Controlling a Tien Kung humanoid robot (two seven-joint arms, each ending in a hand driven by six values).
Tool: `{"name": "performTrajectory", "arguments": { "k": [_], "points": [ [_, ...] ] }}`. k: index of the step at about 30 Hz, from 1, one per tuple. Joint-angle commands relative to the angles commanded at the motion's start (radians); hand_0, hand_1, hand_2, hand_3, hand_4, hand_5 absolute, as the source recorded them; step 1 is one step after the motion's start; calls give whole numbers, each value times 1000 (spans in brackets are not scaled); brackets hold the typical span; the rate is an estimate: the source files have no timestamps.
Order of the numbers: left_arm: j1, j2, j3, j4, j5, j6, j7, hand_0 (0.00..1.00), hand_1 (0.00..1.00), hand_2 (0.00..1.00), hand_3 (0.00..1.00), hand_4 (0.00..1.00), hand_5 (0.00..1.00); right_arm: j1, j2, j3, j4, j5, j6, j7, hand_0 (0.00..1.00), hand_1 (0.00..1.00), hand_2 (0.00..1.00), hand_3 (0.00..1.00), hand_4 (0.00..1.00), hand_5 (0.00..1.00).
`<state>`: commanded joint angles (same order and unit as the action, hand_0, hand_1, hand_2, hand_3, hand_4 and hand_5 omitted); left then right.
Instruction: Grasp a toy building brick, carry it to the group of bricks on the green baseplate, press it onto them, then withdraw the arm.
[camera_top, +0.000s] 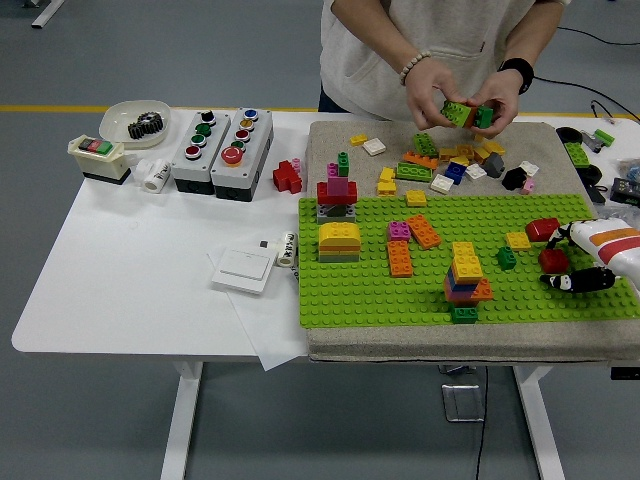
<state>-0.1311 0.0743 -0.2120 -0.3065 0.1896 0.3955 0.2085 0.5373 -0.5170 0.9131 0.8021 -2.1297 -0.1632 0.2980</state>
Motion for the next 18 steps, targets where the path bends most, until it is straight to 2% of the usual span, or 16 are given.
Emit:
{"name": "performTrajectory", "arguments": {
  "k": [2,7,8,13,14,18],
  "points": [
    [0,0,0,0,0,0,0,739,726,718,590,639,663,0,-1,0,1,0,-5,3,384,563,653,579,836,487],
    [0,0,-2,0,4,0,1,739,726,718,590,639,663,1,-2,-1,0,5,-26,14,384,563,653,579,836,487],
    [0,0,-3,0,5,0,2,737,725,718,589,640,665,1,-2,-2,0,5,-29,16,327,512,612,557,811,482],
    [1,0,-4,0,7,0,2,737,725,718,589,640,665,2,0,-4,-7,2,-41,23,327,512,612,557,811,482],
    [1,0,-4,0,8,0,2,739,725,719,589,639,666,2,0,-5,-10,0,-41,24,287,467,559,534,776,469],
    [1,0,-6,0,12,1,3,739,725,719,589,639,666,2,-1,-7,-20,-11,-42,24,287,467,559,534,776,469]
  ]
}}
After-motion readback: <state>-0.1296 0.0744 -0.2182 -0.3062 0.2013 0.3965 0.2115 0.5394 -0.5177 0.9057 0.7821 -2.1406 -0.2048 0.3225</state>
